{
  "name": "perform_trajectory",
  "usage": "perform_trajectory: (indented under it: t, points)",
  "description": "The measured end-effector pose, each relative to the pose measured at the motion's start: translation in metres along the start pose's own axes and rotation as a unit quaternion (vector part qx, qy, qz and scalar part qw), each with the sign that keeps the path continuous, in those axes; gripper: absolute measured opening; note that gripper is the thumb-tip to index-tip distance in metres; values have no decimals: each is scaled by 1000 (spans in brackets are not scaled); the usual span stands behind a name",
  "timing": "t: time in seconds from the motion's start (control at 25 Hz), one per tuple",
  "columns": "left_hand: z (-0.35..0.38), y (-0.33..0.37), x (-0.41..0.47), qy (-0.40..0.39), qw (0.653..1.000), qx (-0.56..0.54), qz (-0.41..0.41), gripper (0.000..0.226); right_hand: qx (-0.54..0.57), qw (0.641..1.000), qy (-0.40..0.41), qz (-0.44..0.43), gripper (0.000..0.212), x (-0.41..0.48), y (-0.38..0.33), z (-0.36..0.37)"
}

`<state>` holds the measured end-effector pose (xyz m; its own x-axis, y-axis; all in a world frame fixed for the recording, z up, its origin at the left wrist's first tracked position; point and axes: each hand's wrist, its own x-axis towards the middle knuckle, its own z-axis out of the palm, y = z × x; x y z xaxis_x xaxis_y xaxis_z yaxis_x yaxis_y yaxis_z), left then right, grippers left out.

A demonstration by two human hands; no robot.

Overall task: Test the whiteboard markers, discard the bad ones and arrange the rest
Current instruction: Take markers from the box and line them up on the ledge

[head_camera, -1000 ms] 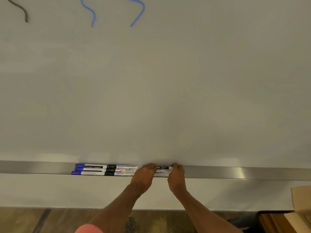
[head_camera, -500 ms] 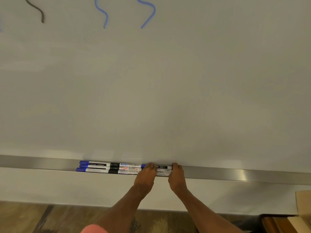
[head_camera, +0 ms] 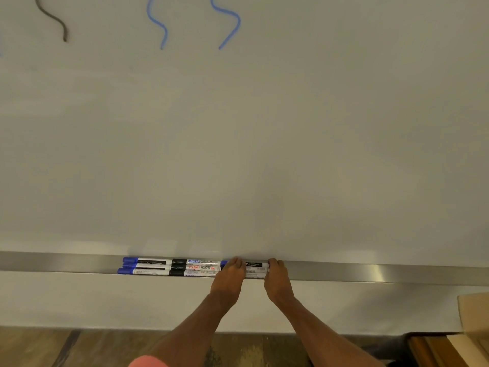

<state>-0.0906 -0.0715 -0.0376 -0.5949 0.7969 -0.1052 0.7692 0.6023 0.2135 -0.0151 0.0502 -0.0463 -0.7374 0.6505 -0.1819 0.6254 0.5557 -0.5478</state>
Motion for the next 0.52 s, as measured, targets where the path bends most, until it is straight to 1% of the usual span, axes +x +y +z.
perform_trajectory:
  t: [0.12, 0.28, 0.36, 0.44, 0.52]
  points:
    - [-3, 10, -2, 14, 1000, -4, 10, 58, -48, 998, 28, -6, 33, -7, 1, -8]
    - [-4, 40, 4, 22, 998, -7, 50, 51, -121, 988, 99, -14, 33, -23, 17, -24]
    - [-3, 57, 9, 22, 997, -8, 67, 48, -131, 984, 122, -28, 40, -31, 32, -31]
    - [-2, 76, 12, 17, 997, -6, 81, 47, -148, 982, 117, -22, 49, -41, 47, -41]
    - [-4, 98, 13, 14, 995, -10, 96, 48, -182, 978, 102, 5, 59, -53, 61, -55]
